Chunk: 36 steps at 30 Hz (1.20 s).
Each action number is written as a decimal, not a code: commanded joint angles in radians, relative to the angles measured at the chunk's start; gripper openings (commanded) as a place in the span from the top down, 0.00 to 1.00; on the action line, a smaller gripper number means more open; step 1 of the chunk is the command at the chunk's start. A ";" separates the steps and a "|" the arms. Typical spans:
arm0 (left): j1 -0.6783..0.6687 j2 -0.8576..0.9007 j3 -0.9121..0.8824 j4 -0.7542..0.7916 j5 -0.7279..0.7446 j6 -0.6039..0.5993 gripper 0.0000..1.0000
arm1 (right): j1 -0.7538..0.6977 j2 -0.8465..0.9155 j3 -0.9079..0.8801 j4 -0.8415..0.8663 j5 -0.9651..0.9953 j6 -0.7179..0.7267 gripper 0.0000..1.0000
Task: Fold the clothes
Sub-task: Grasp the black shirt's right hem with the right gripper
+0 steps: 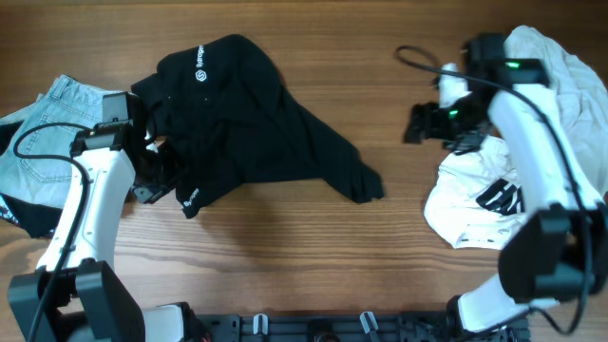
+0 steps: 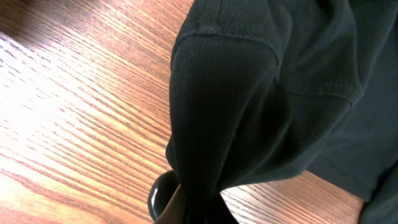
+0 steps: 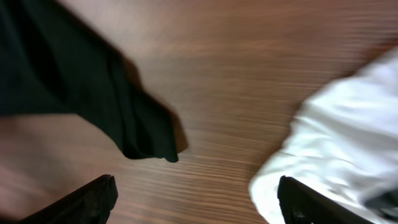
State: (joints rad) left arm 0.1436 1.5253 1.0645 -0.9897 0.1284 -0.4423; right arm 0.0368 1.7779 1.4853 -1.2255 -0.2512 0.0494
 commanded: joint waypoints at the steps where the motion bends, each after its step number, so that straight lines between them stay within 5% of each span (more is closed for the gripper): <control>1: 0.002 -0.005 0.006 0.009 -0.010 0.019 0.96 | 0.119 0.093 -0.006 0.000 -0.057 -0.083 0.09; 12: 0.003 -0.005 0.000 0.009 -0.010 0.019 0.96 | 0.327 0.311 -0.006 0.316 -0.015 0.097 0.16; 14: 0.003 -0.005 0.000 0.008 -0.010 0.019 0.96 | 0.337 0.325 -0.006 0.373 -0.015 0.140 0.27; 16: 0.002 -0.005 0.000 0.008 -0.010 0.019 0.96 | 0.340 0.332 -0.006 0.405 -0.015 0.145 0.47; 20: 0.003 -0.005 0.000 0.006 -0.010 0.019 0.95 | 0.340 0.336 -0.006 0.411 -0.008 0.161 0.64; 23: 0.003 -0.005 0.000 0.006 -0.010 0.019 0.95 | 0.340 0.336 -0.006 0.410 0.018 0.164 0.96; 28: 0.003 -0.005 0.000 0.006 -0.010 0.019 0.95 | 0.306 0.326 0.035 0.406 0.168 0.223 0.96; 34: 0.003 -0.005 0.000 0.006 -0.010 0.019 0.95 | 0.126 0.305 0.285 0.394 0.311 0.349 0.96; 36: 0.003 -0.005 0.000 0.006 -0.010 0.019 0.95 | 0.070 0.305 0.334 0.397 0.290 0.389 0.84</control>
State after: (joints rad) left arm 0.1432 1.5257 1.0645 -0.9840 0.1284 -0.4389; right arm 0.2222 2.0933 1.7058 -0.8341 -0.0399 0.3321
